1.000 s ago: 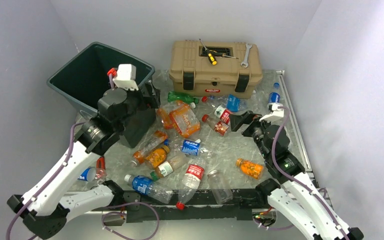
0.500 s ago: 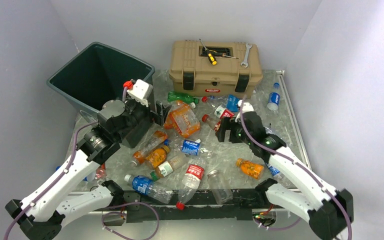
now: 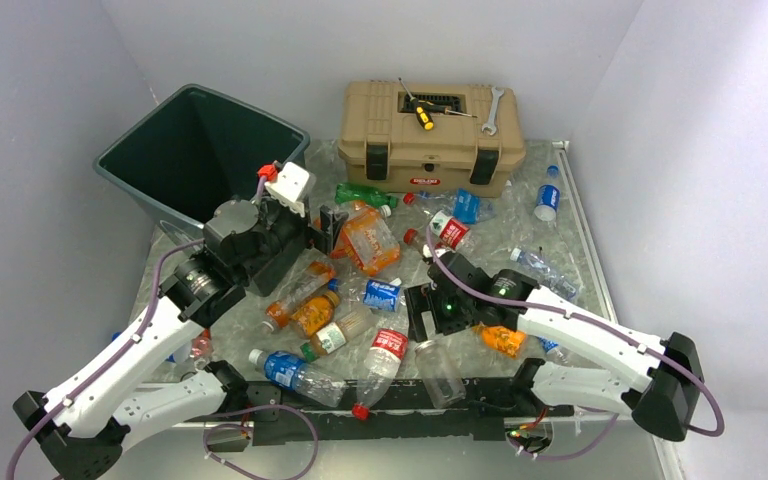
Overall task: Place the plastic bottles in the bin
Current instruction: Pick up the plastic bottle from the corner of the board.
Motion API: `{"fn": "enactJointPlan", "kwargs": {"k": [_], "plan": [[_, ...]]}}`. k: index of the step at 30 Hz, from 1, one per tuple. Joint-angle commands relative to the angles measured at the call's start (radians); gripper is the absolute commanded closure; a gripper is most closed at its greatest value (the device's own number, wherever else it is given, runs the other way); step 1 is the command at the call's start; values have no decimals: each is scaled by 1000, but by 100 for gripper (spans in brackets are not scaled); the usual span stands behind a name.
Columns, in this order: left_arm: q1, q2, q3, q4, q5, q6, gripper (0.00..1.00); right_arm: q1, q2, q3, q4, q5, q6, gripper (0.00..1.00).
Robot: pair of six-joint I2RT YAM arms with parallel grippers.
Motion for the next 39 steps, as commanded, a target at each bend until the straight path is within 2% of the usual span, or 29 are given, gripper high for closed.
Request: {"fn": "enactJointPlan", "kwargs": {"k": [1,8,12,19,30,33,36,39], "plan": [[-4,0,21,21,-17,10,1,61,-20,-7,-96,25,96,0],[-3,8,20,23,-20,10,1,187,-61,-68,-100,13,164,1],[-5,4,22,22,-7,7,1,250,-42,-106,-128,71,223,5],[-6,-7,15,30,-6,5,1,308,-32,-189,-87,67,280,8],[-10,-6,17,24,-13,4,1,359,15,-225,-46,125,323,20],[-10,-5,13,28,-9,5,1,381,21,-229,-23,129,342,28],[-12,-5,12,28,-6,4,1,405,11,-214,-22,163,364,42],[-13,-9,11,32,-11,3,1,418,-20,-166,-60,240,372,52]]}}
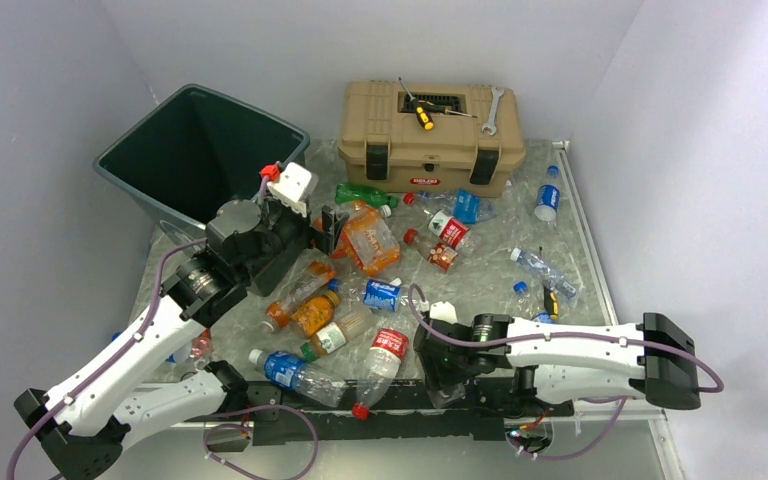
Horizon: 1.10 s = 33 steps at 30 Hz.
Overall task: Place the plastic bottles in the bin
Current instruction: Pick up the plastic bottle from the corner of the board.
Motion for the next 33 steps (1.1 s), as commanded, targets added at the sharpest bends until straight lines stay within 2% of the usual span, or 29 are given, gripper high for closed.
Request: {"fn": "enactJointPlan", "kwargs": {"k": [1,3,7,11,13,17,20,25,31,33], "plan": [[-7,-17,9,35,-1,-3,1,29,-52,76,-15,153,36,54],[-8,-20,9,38,1,-9,1,56,-101,140,-13,259,24,58],[-10,-33,4,46,18,-15,2,94,-204,196,187,426,-113,69],[-10,-75,-33,96,87,-16,1,94,-231,207,478,499,-379,85],[-9,-105,-56,137,138,-39,1,94,-229,193,621,513,-516,99],[-11,-129,-59,172,256,-122,1,93,-265,76,883,531,-734,100],[-13,-77,10,136,326,-208,1,93,-327,3,1012,528,-841,100],[-13,47,202,-13,498,-275,1,93,-438,-45,1104,462,-954,100],[-13,171,190,84,765,-440,1,93,-535,-118,1217,414,-1019,100],[-26,204,173,120,810,-474,0,92,-547,-119,1229,402,-1033,100]]}}
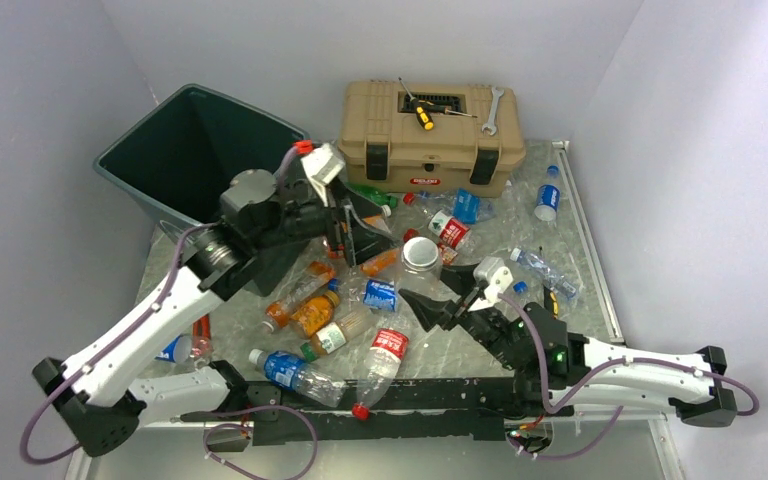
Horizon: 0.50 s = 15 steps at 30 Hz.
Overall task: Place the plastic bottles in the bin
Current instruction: Pick up the plastic bottle from the corner of the board.
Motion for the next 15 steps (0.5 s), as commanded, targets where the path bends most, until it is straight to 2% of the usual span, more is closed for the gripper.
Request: {"fn": "enactJointPlan", "kwargs": {"k": [1,9,15], "plan": [[-30,73,-22,84,197,-126,0,3,-27,-6,126,-46,-83,100],[-149,46,-42,89,42,10,0,2,58,74,22,-71,-11,100],[-182,10,-87,105,-37,88,0,1,83,98,-23,-92,58,100]]}}
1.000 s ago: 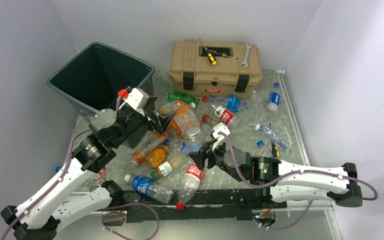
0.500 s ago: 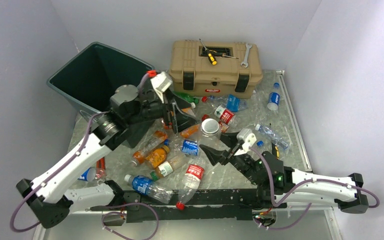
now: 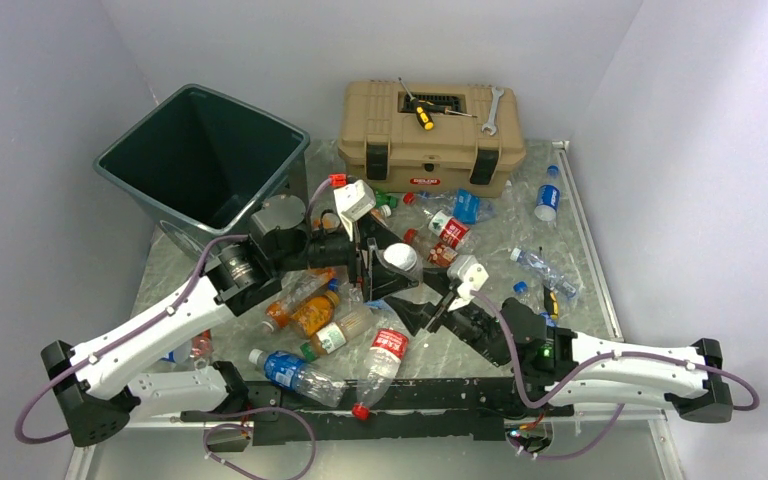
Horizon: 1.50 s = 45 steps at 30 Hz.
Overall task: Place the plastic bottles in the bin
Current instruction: Pick up the plastic bottle from the corner of the board.
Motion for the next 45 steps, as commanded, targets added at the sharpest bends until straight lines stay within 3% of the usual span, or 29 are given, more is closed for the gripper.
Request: {"fn": "enactJointPlan", "kwargs": {"k": [1,6,21,23,27,28,31,33,39,45], "plan": [[-13,-27,6,22,-79,89,0,4,-3,57,-14,-50,63,100],[-31,16,55,-82,-113,129,7,4,-13,78,-35,-63,85,100],[-105,35,58,-133,-193,185,19,4,-13,108,-75,-62,121,100],[-107,22,48,-123,-204,187,29,4,-10,110,-78,-62,122,100],[-107,-5,42,-112,-235,191,67,4,-2,113,-87,-62,130,100],[-107,-13,41,-109,-242,190,73,4,5,118,-97,-56,134,96],[-107,-30,41,-99,-268,189,88,4,32,154,-140,-54,145,36],[-107,-36,46,-97,-286,193,97,4,41,174,-161,-51,155,3],[-107,-39,123,-138,-378,239,100,4,47,264,-294,-85,164,0],[-107,-27,310,-245,-558,359,100,4,-10,287,-386,-32,200,0]]}}
